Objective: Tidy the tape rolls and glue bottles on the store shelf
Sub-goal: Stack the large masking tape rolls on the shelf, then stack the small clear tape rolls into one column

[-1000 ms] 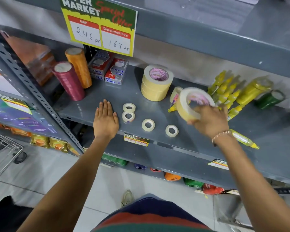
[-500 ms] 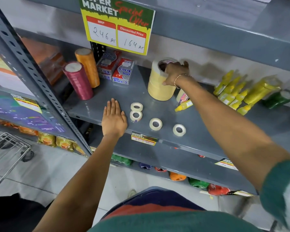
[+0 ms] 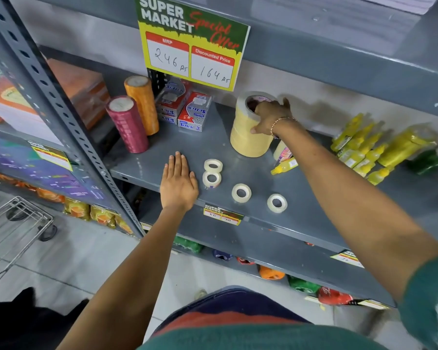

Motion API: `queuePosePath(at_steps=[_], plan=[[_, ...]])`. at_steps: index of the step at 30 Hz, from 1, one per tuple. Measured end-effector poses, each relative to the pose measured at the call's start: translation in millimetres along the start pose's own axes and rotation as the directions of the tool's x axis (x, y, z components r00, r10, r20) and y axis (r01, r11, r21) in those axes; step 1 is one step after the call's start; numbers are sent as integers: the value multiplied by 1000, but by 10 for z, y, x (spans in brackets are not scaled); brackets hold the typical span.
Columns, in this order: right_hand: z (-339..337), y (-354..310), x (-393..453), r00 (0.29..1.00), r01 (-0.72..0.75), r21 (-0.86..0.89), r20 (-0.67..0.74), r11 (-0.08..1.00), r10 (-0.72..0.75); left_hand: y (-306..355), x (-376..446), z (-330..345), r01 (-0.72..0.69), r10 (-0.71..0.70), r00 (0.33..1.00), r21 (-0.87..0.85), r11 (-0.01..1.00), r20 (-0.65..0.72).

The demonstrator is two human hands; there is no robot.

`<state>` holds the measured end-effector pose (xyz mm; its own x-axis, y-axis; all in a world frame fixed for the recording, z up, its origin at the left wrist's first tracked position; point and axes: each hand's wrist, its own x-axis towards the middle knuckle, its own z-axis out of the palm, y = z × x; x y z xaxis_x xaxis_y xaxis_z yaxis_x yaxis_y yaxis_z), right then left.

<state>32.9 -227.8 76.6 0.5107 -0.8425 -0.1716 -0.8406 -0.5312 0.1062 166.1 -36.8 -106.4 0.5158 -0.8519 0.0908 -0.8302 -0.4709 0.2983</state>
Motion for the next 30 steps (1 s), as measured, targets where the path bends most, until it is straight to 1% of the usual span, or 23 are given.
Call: queuePosePath(at_steps=[1, 2, 3, 4, 5, 6, 7, 8, 9, 10, 12, 14, 17, 19, 22, 24, 27, 30], plan=[[-14, -22, -67, 999, 2, 11, -33, 1000, -1, 6, -5, -1, 1, -1, 1000, 0, 1000, 2], [2, -65, -139, 991, 13, 38, -132, 999, -8, 5, -6, -4, 1, -1, 1000, 3, 1000, 2], [58, -137, -217, 961, 49, 80, -276, 996, -25, 5, -6, -6, 2, -2, 1000, 4, 1000, 0], [148, -236, -312, 911, 120, 155, -410, 981, -46, 8, -5, -8, 3, -3, 1000, 2, 1000, -3], [258, -363, -418, 888, 195, 257, -456, 947, -59, 10, -3, -13, 3, -3, 1000, -1, 1000, -3], [390, -498, -505, 911, 230, 361, -406, 904, -70, 10, -7, -16, 4, -4, 1000, -5, 1000, -3], [512, -626, -564, 955, 207, 426, -285, 881, -86, 16, -8, -21, 1, -2, 1000, -9, 1000, -4], [625, -742, -583, 984, 156, 428, -144, 890, -103, 17, -12, -24, 0, 0, 1000, -11, 1000, -4], [720, -825, -570, 994, 105, 386, -31, 917, -101, 20, -15, -27, -1, 1, 1000, -14, 1000, 0], [794, -887, -541, 996, 69, 339, 22, 938, -81, 17, -18, -30, 0, 0, 1000, -18, 1000, 3], [881, -959, -466, 998, 26, 281, 50, 959, -42, 15, -18, -23, -1, 1, 1000, -18, 1000, 5], [901, -1000, -410, 998, 30, 273, 48, 962, -44, 8, -13, -18, 6, -6, 1000, -17, 1000, 6], [860, -948, -448, 998, 62, 365, -29, 929, -55, 5, -4, -8, 9, -9, 1000, -19, 1000, 5], [862, -908, -531, 992, 114, 395, 1, 912, -124, 3, 1, 0, 10, -10, 1000, -16, 1000, -1], [973, -959, -642, 962, 195, 291, 127, 937, -240, 4, -4, 8, 13, -13, 1000, -17, 1000, -4], [1032, -1010, -676, 951, 216, 233, 168, 948, -258, 10, -7, 6, 12, -12, 1000, -18, 1000, -1], [1052, -1048, -695, 952, 246, 182, 139, 952, -273, 5, -7, 6, 12, -12, 1000, -12, 1000, -4], [994, -969, -722, 958, 240, 214, 104, 947, -266, -1, -8, 7, 13, -13, 1000, -8, 1000, -1]])
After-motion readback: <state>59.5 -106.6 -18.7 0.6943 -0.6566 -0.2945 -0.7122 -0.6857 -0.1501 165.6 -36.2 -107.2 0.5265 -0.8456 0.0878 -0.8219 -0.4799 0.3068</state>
